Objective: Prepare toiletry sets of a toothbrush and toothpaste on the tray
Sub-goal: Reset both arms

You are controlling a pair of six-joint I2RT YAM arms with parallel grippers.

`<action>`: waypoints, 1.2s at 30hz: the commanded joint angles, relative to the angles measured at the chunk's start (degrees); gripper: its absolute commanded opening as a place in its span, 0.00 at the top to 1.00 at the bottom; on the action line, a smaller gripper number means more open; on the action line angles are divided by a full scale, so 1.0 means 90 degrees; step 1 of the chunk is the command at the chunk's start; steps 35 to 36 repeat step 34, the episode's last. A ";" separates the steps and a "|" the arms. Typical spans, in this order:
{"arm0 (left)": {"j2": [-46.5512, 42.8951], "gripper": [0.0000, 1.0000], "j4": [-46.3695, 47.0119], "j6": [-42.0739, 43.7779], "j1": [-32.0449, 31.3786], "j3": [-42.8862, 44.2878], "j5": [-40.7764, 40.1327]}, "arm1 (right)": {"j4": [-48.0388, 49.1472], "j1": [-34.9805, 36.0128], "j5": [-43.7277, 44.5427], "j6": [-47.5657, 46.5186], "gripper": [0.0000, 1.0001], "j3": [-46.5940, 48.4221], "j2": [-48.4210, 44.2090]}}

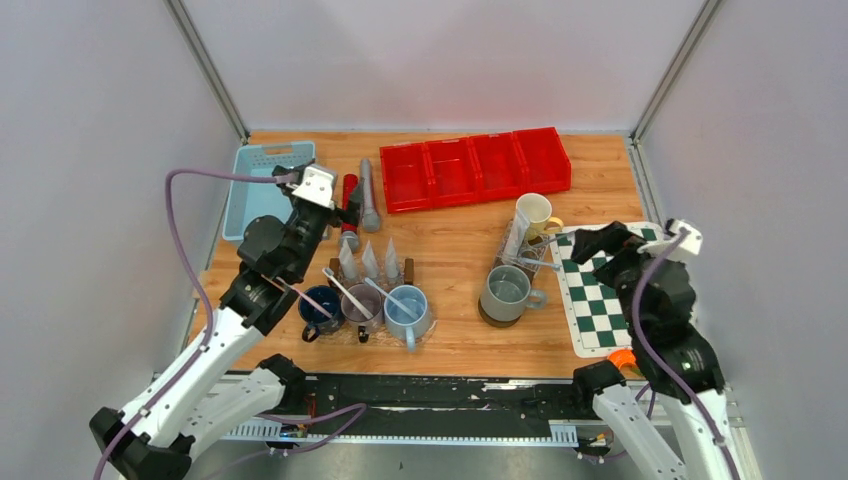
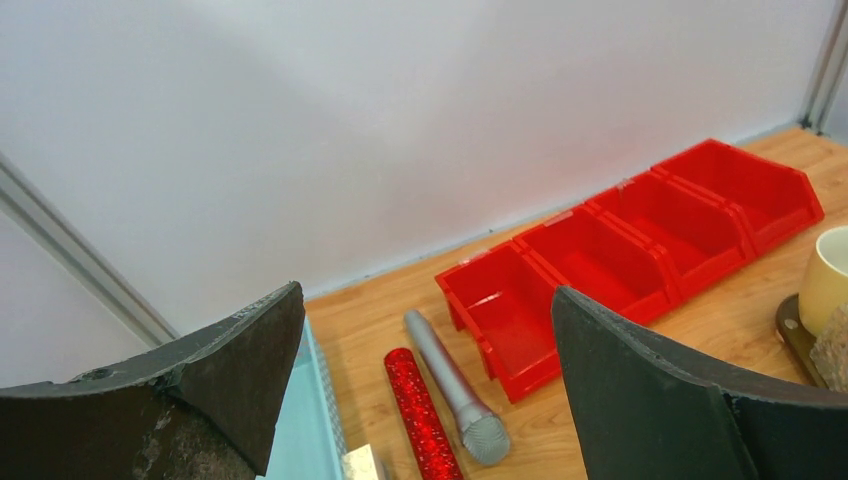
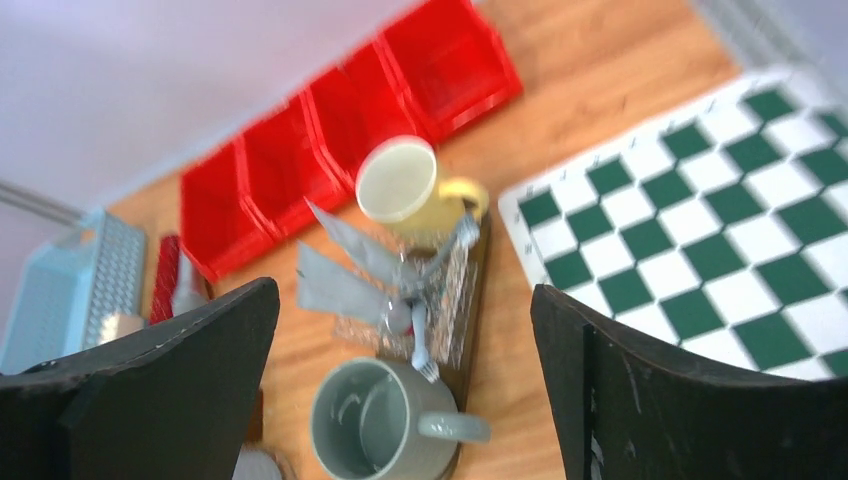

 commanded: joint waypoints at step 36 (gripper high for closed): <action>-0.5202 0.00 -0.1544 0.0787 0.0030 -0.0339 -0.3448 | 0.2204 -0.0016 0.1299 -0.3505 0.00 0.0578 -0.2772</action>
